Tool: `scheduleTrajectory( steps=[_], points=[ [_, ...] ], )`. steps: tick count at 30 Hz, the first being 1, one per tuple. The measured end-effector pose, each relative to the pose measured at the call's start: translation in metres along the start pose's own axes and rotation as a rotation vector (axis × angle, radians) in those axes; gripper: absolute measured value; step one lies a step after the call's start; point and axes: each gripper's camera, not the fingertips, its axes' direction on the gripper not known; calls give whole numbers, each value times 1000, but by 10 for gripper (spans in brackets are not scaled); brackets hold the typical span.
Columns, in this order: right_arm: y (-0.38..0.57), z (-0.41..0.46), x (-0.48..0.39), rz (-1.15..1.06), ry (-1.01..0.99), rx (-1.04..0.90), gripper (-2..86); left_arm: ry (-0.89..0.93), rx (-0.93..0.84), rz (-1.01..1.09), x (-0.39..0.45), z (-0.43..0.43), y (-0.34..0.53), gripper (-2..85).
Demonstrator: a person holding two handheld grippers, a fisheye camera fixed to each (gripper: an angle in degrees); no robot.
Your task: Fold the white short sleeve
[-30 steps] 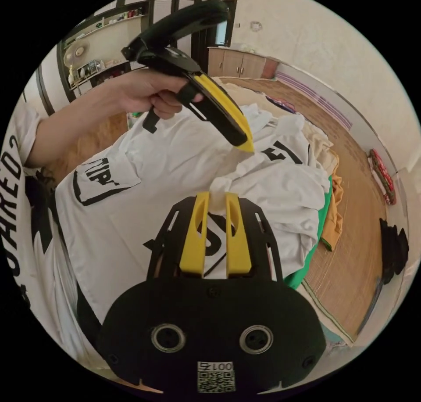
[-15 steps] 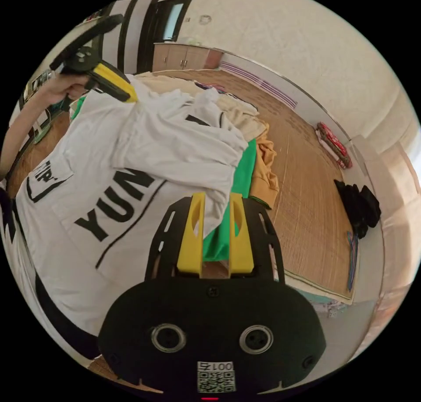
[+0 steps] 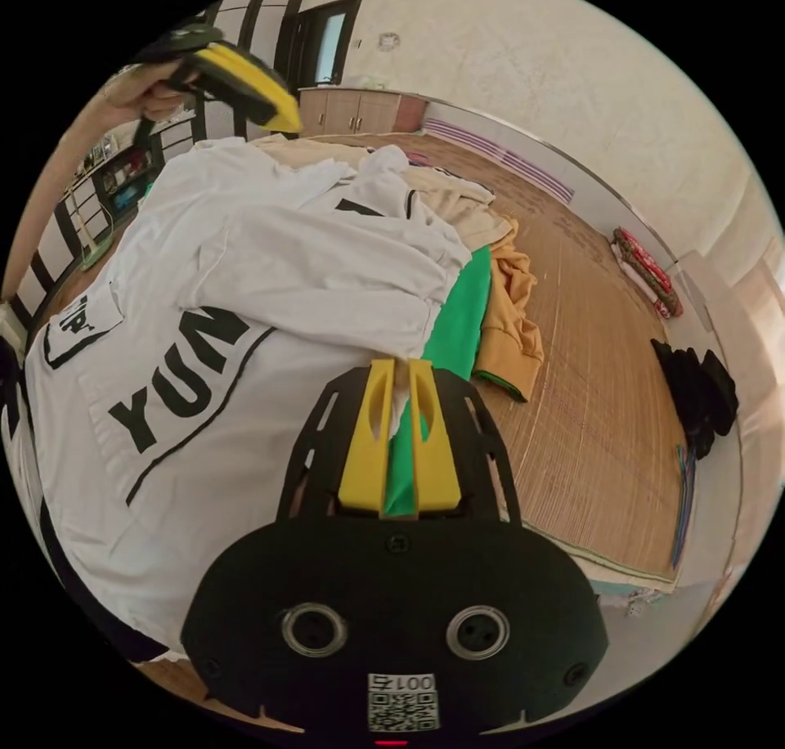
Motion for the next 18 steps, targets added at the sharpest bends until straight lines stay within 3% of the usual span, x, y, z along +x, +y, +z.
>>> scheduleTrajectory(
  steps=[3,10,18],
  points=[
    [4,-1,-5,26,51,5,29,13,28,20,-5,35,-46,21],
    [21,-9,-20,91,120,29,31,197,-165,101,-14,119,-142,57],
    [23,-5,-16,53,60,66,59,334,-137,49,-49,117,-165,50]
  ],
)
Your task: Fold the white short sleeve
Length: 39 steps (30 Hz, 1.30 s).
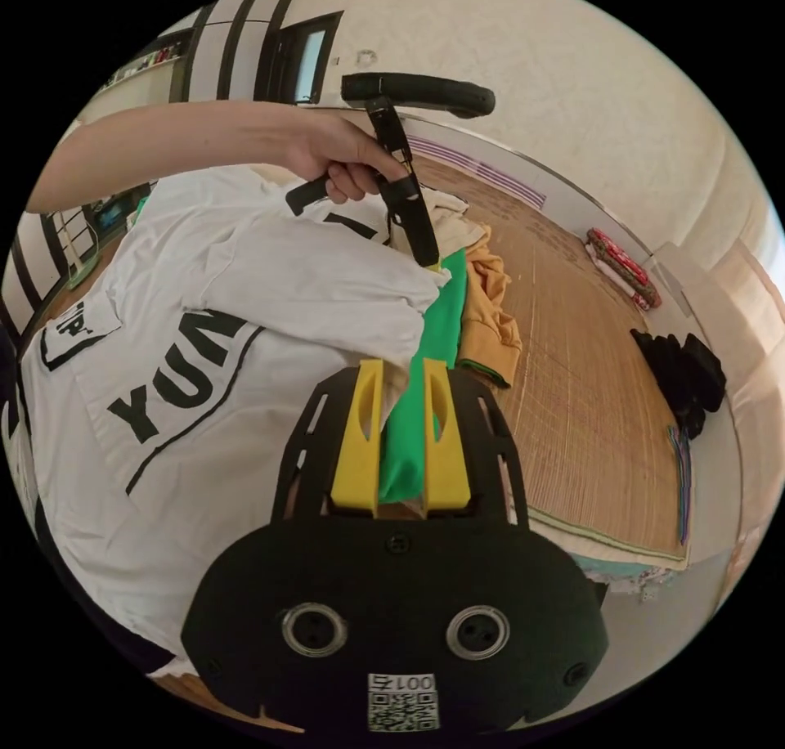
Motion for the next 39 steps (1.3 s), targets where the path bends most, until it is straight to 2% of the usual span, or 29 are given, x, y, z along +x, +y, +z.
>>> scheduleTrajectory(
  steps=[2,7,11,15,20,24,28,32,39],
  points=[
    [-5,7,4,-19,-27,-12,48,50,4,10,-10,-8,-7,58],
    [-10,13,1,-48,-20,-14,30,36,-70,35,-18,-3,-25,77],
    [-7,15,-5,-54,15,-25,26,40,16,-3,-26,-30,-26,79],
    [-6,17,-10,-66,33,-25,24,123,60,39,-25,-42,-29,75],
    [-9,17,-17,-87,66,-33,22,-97,-102,58,-15,-20,-44,81],
    [-8,16,-21,-98,83,-25,19,-126,-139,38,-13,-6,-45,28],
    [-3,11,-27,-118,159,15,16,-139,-58,-1,-24,-21,-38,-5],
    [5,5,-34,-128,237,62,13,-12,83,-14,-50,-53,-27,-9],
    [19,11,-30,-68,233,107,10,113,160,41,-79,-58,-5,-10]
  ],
)
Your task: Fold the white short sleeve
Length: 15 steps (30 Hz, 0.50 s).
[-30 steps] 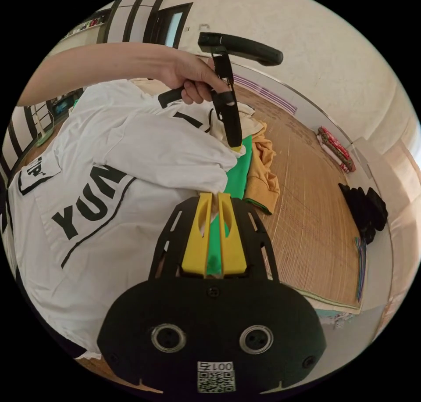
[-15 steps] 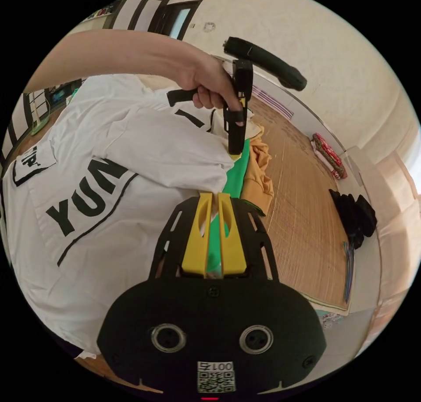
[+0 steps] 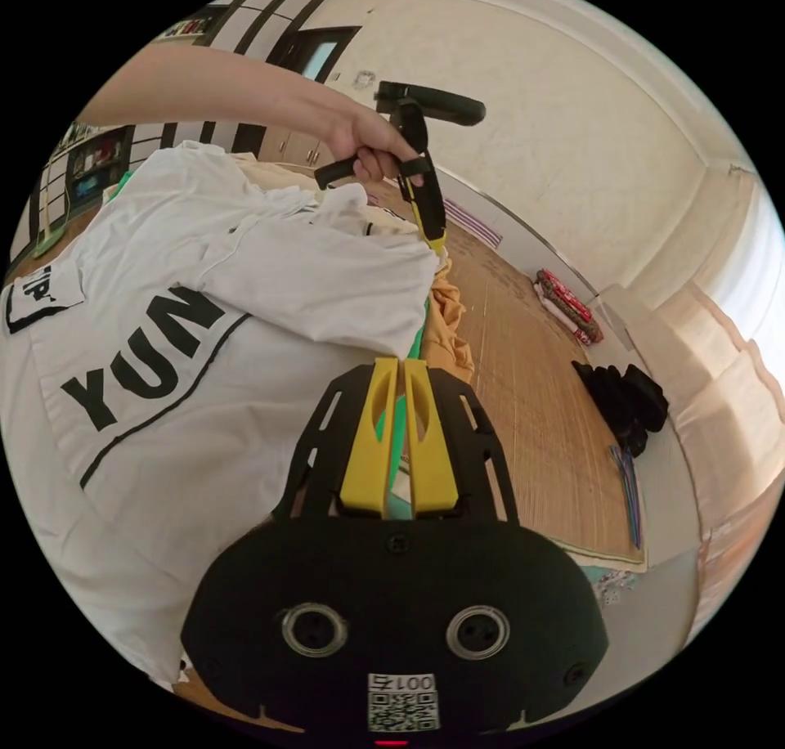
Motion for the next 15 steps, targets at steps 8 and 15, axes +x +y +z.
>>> scheduleTrajectory(
  steps=[8,15],
  points=[
    [13,19,13,14,-56,-57,6,-77,-6,50,9,24,23,-8],
    [23,23,27,113,-133,-77,6,-43,-2,-12,10,35,31,12]
  ],
)
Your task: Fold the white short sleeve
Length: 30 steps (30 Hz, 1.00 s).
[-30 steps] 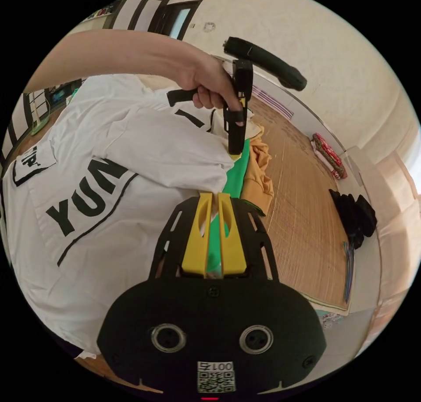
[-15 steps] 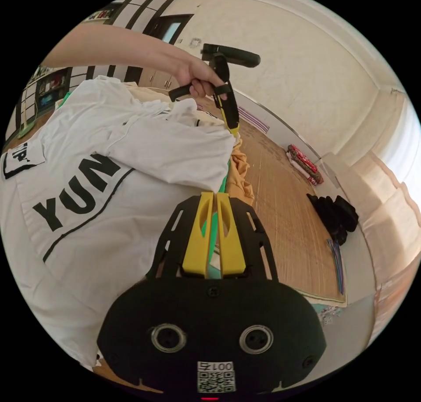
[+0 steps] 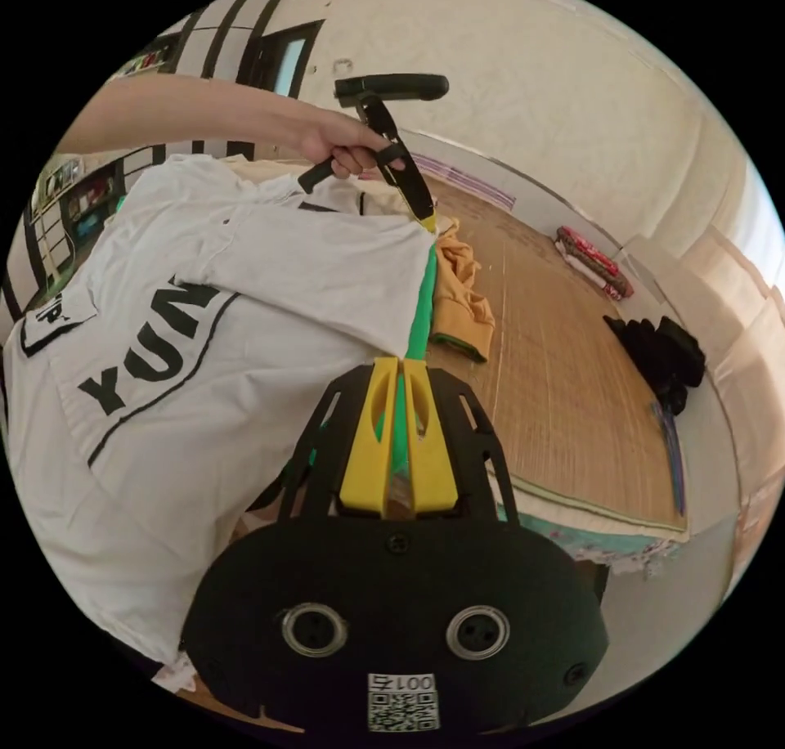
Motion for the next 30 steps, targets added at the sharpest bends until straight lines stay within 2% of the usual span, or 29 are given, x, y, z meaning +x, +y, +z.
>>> scheduleTrajectory(
  steps=[2,6,12,14,17,21,23,28,30],
  points=[
    [3,6,4,1,42,-82,6,-72,-22,-2,3,-1,5,25],
    [8,-8,9,-41,81,-97,12,-102,43,-43,4,-31,16,27],
    [-19,-46,-9,-105,-118,37,52,-99,4,78,41,-67,53,57],
    [-35,-53,-26,-116,-256,102,74,-115,-59,111,61,-65,85,63],
    [-54,-43,-50,-156,-344,81,84,-207,-154,93,76,-54,127,63],
    [-69,-18,-75,-209,-267,-34,75,-221,-225,43,85,-33,160,51],
    [-75,-9,-86,-253,-231,-94,56,-265,-231,59,97,-22,170,4],
    [-73,-40,-87,-279,-68,-26,23,-391,-174,100,122,-39,175,-8],
    [-68,-51,-83,-265,-63,-16,18,-395,-133,90,127,-51,180,-9]
  ],
)
